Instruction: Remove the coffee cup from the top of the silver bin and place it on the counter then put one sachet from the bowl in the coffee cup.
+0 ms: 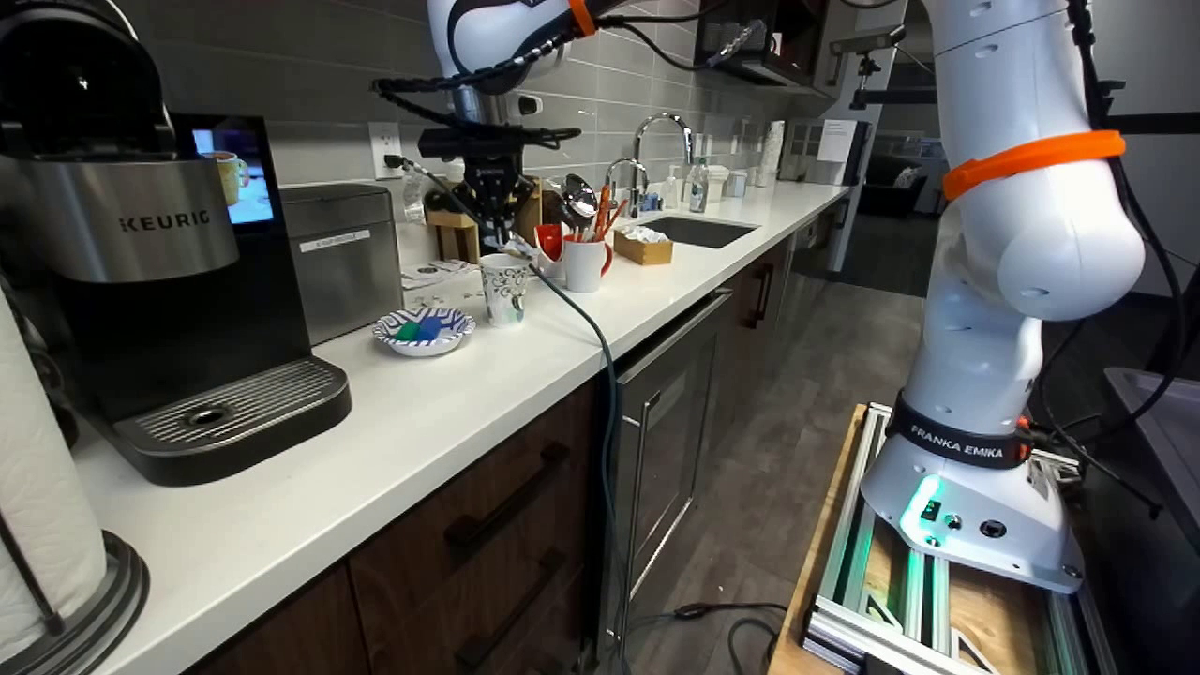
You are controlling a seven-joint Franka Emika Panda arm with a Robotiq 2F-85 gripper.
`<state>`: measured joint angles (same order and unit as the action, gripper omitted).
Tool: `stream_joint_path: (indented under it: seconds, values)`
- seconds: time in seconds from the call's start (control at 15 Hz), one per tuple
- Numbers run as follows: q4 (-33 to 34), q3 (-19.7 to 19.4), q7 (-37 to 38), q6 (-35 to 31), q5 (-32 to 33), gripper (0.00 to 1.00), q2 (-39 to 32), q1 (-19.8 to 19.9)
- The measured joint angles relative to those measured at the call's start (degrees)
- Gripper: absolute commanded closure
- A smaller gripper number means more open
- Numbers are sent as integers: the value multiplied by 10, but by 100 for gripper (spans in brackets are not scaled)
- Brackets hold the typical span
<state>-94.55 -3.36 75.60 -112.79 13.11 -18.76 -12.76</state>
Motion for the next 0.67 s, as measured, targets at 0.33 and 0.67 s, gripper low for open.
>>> stream_joint_path:
  seconds: [0.33, 0.67]
  values:
    - [1, 10, 5, -5, 20, 99, -5, -1]
    - [7, 20, 8, -5, 45, 70, -6, -6]
